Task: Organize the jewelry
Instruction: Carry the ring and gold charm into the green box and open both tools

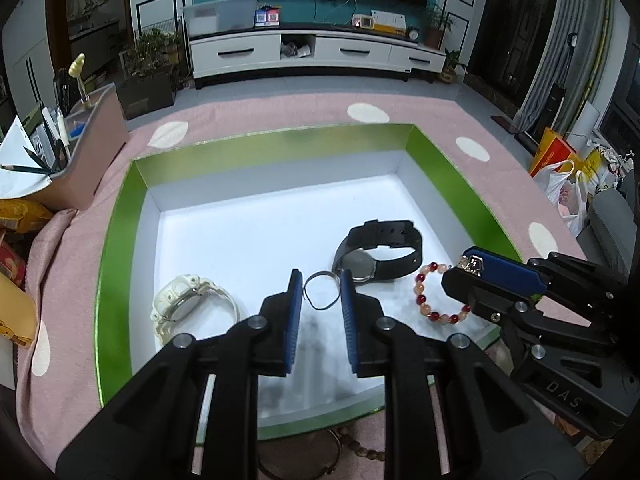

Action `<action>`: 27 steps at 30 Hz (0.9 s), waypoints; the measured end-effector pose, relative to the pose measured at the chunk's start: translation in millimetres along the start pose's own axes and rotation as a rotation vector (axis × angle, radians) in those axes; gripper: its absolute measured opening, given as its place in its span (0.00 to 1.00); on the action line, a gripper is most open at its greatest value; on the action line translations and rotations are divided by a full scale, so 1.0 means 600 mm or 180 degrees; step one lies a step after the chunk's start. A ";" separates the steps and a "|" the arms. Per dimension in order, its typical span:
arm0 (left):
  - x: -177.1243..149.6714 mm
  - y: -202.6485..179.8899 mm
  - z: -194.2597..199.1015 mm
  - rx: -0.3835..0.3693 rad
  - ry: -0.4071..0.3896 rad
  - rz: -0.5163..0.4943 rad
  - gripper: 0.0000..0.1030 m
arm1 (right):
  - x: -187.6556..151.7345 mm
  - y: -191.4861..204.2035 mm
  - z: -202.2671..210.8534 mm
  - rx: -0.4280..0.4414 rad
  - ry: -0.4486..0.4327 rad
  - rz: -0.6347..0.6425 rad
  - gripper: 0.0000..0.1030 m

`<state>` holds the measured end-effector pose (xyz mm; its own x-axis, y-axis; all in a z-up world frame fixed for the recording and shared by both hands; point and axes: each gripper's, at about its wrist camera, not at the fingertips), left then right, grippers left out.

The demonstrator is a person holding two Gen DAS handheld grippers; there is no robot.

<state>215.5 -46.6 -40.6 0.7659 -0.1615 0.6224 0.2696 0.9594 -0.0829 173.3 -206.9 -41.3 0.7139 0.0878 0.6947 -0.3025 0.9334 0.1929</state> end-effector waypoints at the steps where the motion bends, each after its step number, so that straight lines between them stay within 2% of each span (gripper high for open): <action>1: 0.001 0.000 -0.003 0.0002 0.0015 0.0001 0.18 | -0.001 -0.001 -0.003 -0.0003 0.0017 -0.0006 0.23; 22: -0.003 0.014 -0.024 0.0056 0.0101 0.0043 0.19 | 0.006 -0.003 -0.010 -0.0069 0.0090 -0.0028 0.25; 24: -0.003 0.014 -0.021 0.0072 0.0086 0.0044 0.22 | 0.006 -0.002 -0.007 -0.0097 0.0080 -0.0010 0.25; 25: -0.003 0.015 -0.019 0.0070 0.0077 0.0052 0.28 | 0.006 -0.003 -0.006 -0.0103 0.0080 -0.0010 0.26; 27: -0.002 0.014 -0.015 0.0067 0.0053 0.0054 0.32 | 0.006 -0.004 -0.001 -0.0106 0.0064 -0.0026 0.33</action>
Point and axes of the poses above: each gripper's, at about its wrist camera, not at the fingertips, and z roughly against the way its jaws point, y to its left, x to its top
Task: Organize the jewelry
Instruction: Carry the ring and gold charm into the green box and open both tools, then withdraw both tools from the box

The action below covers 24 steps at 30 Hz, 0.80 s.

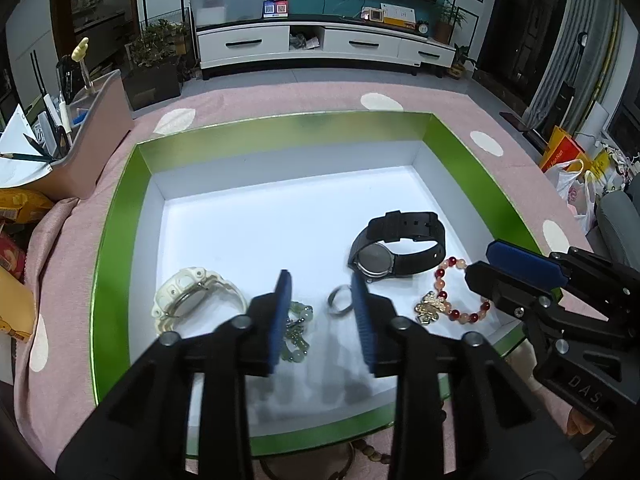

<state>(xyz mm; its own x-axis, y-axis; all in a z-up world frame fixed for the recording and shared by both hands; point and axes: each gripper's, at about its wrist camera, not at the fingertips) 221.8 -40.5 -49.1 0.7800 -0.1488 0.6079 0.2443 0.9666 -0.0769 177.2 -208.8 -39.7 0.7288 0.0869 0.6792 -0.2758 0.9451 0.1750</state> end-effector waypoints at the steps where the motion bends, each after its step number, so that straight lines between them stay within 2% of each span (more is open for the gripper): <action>1: 0.000 0.000 0.004 0.0005 -0.0021 0.0001 0.38 | 0.000 0.000 0.004 -0.0002 -0.0019 -0.0004 0.36; 2: 0.000 0.001 0.007 0.0003 -0.0035 0.0004 0.46 | 0.000 -0.001 0.009 -0.0003 -0.0040 -0.0009 0.36; 6: -0.001 0.002 0.023 0.0018 -0.0098 0.0025 0.58 | 0.001 -0.001 0.026 -0.0008 -0.0096 -0.0019 0.40; 7: -0.001 0.003 0.029 0.0030 -0.0119 0.0038 0.64 | 0.001 -0.001 0.031 -0.0010 -0.0111 -0.0021 0.44; 9: -0.001 0.002 0.039 0.0034 -0.0154 0.0053 0.68 | -0.001 -0.001 0.044 -0.0017 -0.0153 -0.0027 0.51; 11: -0.003 0.004 0.049 0.0066 -0.0180 0.0071 0.80 | -0.003 0.000 0.056 -0.0042 -0.0196 -0.0029 0.59; 12: -0.004 0.004 0.055 0.0081 -0.0194 0.0082 0.83 | -0.005 0.001 0.065 -0.0054 -0.0223 -0.0031 0.61; 14: -0.008 0.004 0.066 0.0093 -0.0218 0.0104 0.91 | -0.008 0.002 0.082 -0.0062 -0.0270 -0.0038 0.72; 19: -0.021 0.011 0.097 0.0078 -0.0239 0.0182 0.97 | -0.020 0.010 0.116 -0.0130 -0.0339 -0.0038 0.90; 24: -0.041 0.016 0.130 0.0117 -0.0265 0.0237 0.98 | -0.037 0.016 0.148 -0.0125 -0.0378 -0.0067 0.91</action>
Point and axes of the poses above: each gripper's, at about its wrist camera, not at the fingertips, and z roughly against the way its jaws point, y to its left, x to its top
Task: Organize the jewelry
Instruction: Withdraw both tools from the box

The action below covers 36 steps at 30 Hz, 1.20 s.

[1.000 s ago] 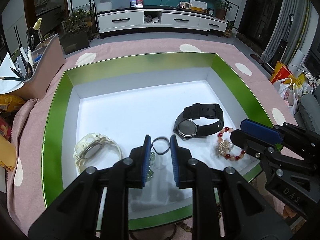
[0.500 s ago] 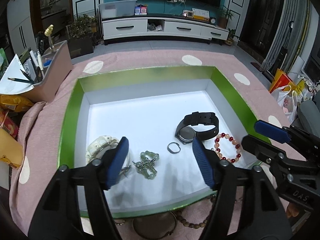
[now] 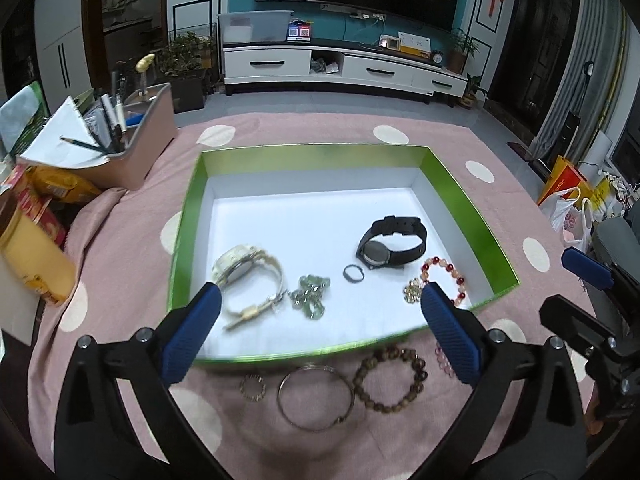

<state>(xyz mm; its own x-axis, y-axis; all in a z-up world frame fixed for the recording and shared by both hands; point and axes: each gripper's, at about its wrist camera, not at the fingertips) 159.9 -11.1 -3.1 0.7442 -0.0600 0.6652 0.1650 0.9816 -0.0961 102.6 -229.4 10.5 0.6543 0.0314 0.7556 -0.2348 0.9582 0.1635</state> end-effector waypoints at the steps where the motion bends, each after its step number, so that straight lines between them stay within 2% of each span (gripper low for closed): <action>1: -0.005 0.001 0.009 0.0014 -0.0006 0.0003 0.98 | -0.003 0.001 0.006 0.0006 -0.0008 -0.0009 0.91; 17: -0.073 0.008 0.094 0.0170 -0.0059 0.0014 0.98 | -0.046 0.023 0.071 0.0082 -0.0025 -0.0028 0.91; 36: -0.140 0.014 0.090 0.0104 0.0183 0.0139 0.98 | -0.084 0.024 0.060 0.0099 0.0147 -0.0078 0.91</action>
Point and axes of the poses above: each gripper's, at about its wrist camera, not at the fingertips, and z roughly against the way its jaws point, y to its left, x to its top
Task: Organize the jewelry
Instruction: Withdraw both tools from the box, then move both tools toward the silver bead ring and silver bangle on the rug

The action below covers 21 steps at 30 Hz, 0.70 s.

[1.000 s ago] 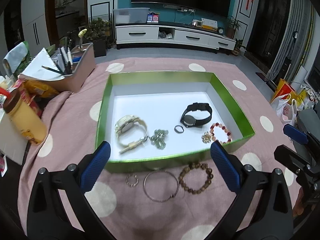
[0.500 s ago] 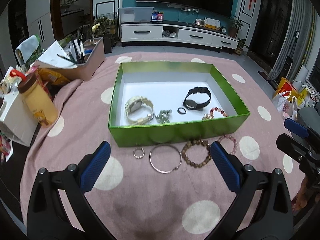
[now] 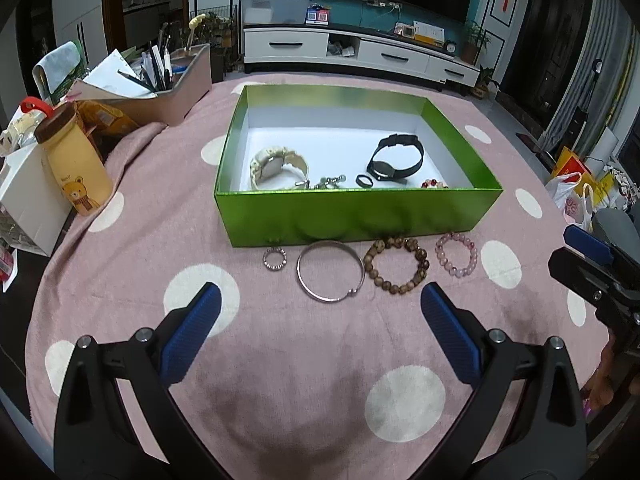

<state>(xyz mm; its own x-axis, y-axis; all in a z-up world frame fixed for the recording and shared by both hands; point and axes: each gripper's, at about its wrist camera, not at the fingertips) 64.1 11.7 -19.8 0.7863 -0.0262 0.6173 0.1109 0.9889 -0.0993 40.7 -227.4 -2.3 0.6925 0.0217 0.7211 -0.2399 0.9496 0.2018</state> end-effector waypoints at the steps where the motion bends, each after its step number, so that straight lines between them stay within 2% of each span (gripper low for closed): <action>1: -0.001 0.000 -0.001 -0.0002 0.0005 0.0005 0.98 | -0.001 0.000 -0.001 0.0003 0.0005 -0.0004 0.91; 13: -0.014 0.006 -0.020 -0.0024 0.0096 0.0066 0.98 | -0.019 -0.007 -0.025 -0.0004 0.0130 0.0004 0.91; 21: -0.027 0.041 -0.038 -0.0031 0.0156 0.0237 0.98 | -0.039 -0.012 -0.046 -0.0025 0.0238 0.0077 0.91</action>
<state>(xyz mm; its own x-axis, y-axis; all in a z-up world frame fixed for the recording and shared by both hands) 68.0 33.0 -50.4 0.8214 0.0400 0.5690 0.0567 0.9869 -0.1512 44.7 -226.2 -39.0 0.7354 0.0677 0.6742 -0.2520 0.9509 0.1794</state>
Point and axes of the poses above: each gripper's, at about its wrist camera, not at the fingertips, and z roughly against the way its jaws point, y to its left, x to its top
